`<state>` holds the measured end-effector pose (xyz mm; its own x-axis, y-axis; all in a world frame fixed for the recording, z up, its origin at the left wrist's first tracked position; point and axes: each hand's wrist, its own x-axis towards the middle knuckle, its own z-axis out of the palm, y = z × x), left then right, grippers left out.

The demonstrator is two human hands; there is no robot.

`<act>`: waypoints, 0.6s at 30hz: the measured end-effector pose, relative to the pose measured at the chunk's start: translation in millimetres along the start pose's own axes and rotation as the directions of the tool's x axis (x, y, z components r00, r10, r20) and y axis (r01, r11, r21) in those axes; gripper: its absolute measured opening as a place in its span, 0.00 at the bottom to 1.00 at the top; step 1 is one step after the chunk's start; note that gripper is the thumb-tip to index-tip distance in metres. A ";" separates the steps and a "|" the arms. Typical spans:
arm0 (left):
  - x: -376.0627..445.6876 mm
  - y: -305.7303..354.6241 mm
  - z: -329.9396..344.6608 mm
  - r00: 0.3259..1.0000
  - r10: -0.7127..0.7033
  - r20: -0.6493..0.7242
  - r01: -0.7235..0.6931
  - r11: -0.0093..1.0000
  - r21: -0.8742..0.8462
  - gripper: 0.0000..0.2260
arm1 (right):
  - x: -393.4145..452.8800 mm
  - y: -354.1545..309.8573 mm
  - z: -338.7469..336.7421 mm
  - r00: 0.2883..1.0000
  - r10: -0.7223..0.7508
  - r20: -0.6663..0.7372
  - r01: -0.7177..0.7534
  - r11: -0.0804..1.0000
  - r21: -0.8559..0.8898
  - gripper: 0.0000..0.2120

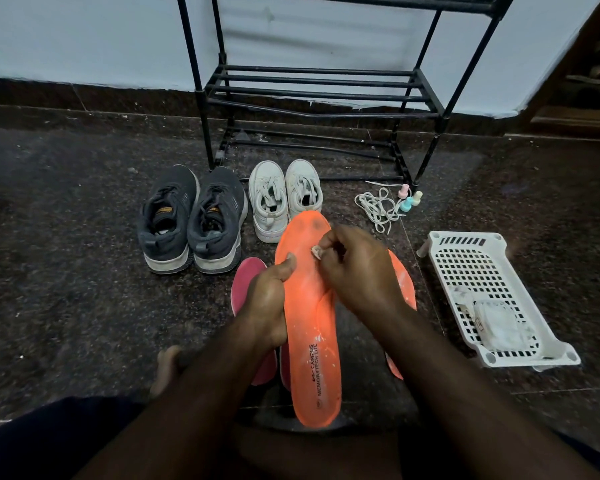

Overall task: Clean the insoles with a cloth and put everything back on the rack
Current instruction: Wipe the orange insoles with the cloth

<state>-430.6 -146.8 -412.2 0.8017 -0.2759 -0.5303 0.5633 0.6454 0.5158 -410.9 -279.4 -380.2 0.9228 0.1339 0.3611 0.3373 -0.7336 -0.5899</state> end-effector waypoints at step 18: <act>2.5 -3.3 -3.3 0.999 -0.048 0.008 0.048 0.999 0.022 0.21 | 6.2 12.5 -5.9 0.999 0.016 -0.045 -0.018 0.999 -0.043 0.08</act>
<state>-431.1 -147.2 -417.4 0.7753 -0.3124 -0.5489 0.6054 0.6153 0.5048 -402.0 -291.7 -381.1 0.9190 0.0920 0.3835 0.3123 -0.7636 -0.5652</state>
